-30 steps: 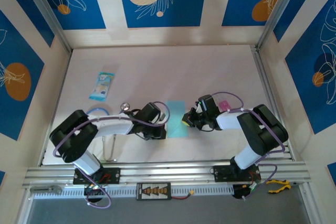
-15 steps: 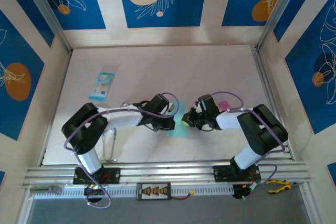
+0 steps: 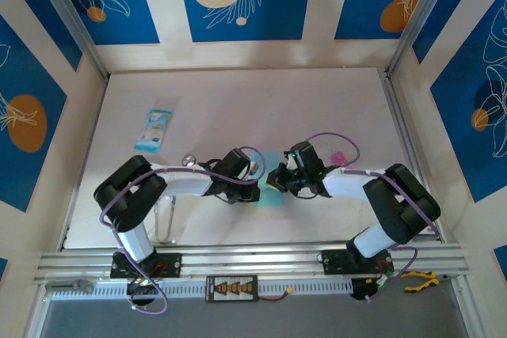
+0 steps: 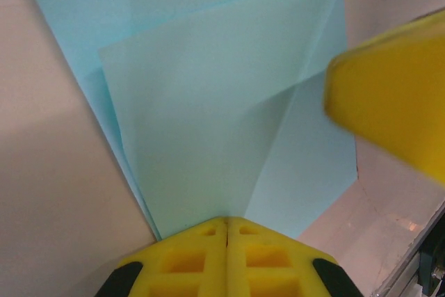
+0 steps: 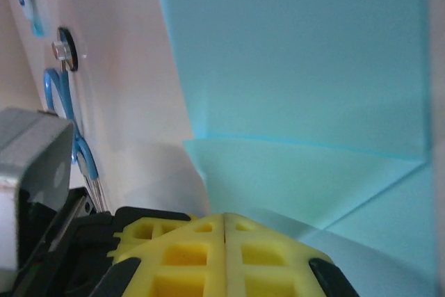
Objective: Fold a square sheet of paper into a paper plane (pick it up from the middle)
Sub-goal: Fold the triangle a second time at the center of the table.
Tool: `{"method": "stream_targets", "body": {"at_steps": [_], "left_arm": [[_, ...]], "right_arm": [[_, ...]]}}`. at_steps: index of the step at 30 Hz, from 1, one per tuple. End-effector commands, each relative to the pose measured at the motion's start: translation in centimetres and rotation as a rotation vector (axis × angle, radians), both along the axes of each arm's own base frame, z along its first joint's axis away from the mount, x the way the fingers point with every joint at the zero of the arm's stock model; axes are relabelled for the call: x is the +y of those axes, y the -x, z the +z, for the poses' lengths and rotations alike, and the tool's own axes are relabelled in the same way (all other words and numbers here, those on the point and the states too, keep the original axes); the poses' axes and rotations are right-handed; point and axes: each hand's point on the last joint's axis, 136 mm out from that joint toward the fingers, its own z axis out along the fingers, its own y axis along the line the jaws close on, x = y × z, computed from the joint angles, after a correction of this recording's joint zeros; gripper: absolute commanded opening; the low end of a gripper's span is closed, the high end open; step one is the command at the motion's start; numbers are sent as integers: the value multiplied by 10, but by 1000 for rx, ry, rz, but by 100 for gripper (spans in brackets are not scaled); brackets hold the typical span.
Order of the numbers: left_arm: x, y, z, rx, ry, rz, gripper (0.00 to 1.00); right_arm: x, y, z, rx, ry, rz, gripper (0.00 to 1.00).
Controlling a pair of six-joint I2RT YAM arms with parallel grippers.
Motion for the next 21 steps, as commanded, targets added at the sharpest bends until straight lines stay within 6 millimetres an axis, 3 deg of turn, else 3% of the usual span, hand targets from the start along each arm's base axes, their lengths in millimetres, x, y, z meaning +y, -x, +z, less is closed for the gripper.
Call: {"method": "stream_targets", "body": {"at_steps": [1,6,17,21], "left_arm": [[24,16,-27,74,-112,18,1],[26,17,-28,77,-117,19,0],[31,24,-37,105,-115,41,0],[30,23,-33,100,-100,45,0]], "right_arm": [[2,11,-20,52,29,14,0],[-21,5,-45,104,58,-67,0],[-74,-49,-34,80,26,-247,0],[-71,-58,-14,41,-27,-245,1]]}}
